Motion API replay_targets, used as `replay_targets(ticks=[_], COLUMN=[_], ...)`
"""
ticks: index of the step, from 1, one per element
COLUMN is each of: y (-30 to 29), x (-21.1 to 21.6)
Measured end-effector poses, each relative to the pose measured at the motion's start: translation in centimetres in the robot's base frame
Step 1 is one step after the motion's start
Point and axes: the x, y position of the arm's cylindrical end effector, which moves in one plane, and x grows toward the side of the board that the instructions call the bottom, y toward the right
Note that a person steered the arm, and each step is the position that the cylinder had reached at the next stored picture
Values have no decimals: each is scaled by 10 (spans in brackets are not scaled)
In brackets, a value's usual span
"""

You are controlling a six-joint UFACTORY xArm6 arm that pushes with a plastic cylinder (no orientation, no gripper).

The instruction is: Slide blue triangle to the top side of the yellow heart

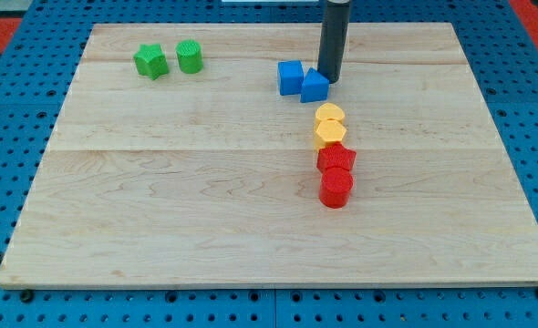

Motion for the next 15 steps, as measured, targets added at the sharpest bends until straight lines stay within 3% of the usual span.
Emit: replay_targets(ticks=[1, 3, 4, 7, 9, 10, 11, 12, 13, 15], y=[-2, -45, -45, -22, -22, -26, -4, 49, 88, 20], x=[-30, -18, 5, 9, 41, 30, -15, -14, 25, 35])
